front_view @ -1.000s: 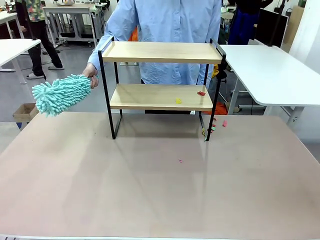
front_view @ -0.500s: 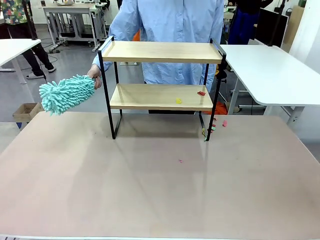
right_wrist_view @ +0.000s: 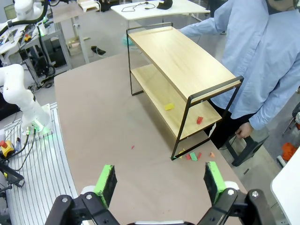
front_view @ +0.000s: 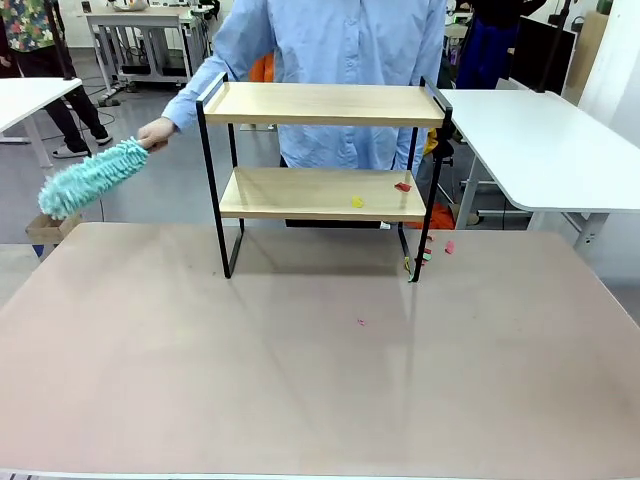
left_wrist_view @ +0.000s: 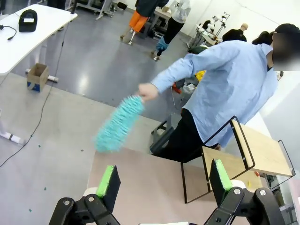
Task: Clean the shelf.
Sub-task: Hand the Duster back to the human.
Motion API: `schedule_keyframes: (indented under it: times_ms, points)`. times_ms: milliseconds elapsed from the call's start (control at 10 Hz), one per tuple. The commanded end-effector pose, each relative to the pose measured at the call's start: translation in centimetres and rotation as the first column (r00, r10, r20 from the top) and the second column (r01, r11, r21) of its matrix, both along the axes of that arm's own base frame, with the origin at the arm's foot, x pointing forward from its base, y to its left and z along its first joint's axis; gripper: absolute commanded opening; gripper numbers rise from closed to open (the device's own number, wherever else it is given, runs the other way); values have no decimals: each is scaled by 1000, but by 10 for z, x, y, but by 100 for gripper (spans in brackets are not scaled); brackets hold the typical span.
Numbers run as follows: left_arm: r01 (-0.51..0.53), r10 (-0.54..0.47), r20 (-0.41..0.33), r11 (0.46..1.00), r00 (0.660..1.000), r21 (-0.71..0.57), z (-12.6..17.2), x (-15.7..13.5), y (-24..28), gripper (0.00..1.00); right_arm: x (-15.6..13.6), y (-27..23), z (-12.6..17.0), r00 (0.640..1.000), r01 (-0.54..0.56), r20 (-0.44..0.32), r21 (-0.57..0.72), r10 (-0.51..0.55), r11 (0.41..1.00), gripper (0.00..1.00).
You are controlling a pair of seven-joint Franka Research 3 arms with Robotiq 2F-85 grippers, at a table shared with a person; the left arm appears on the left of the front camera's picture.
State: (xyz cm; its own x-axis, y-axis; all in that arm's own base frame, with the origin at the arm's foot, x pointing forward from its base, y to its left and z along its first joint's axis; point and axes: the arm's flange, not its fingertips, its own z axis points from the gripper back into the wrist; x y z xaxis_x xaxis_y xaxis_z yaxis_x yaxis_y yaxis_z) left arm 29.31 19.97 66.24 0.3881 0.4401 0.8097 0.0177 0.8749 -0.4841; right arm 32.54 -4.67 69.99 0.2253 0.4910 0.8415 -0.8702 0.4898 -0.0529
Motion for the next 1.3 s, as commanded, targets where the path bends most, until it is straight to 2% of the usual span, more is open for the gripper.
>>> schedule_keyframes:
  times_ms: [0,1200]
  points:
    - [-12,12,-7,1000,1000,-9,-2,-1,-1,100,-1,-1,2,1000,-1,-1,-7,1,1000,100]
    - [-12,12,-7,1000,1000,-9,-2,-1,-1,100,-1,-1,2,1000,-1,-1,-7,1,1000,100]
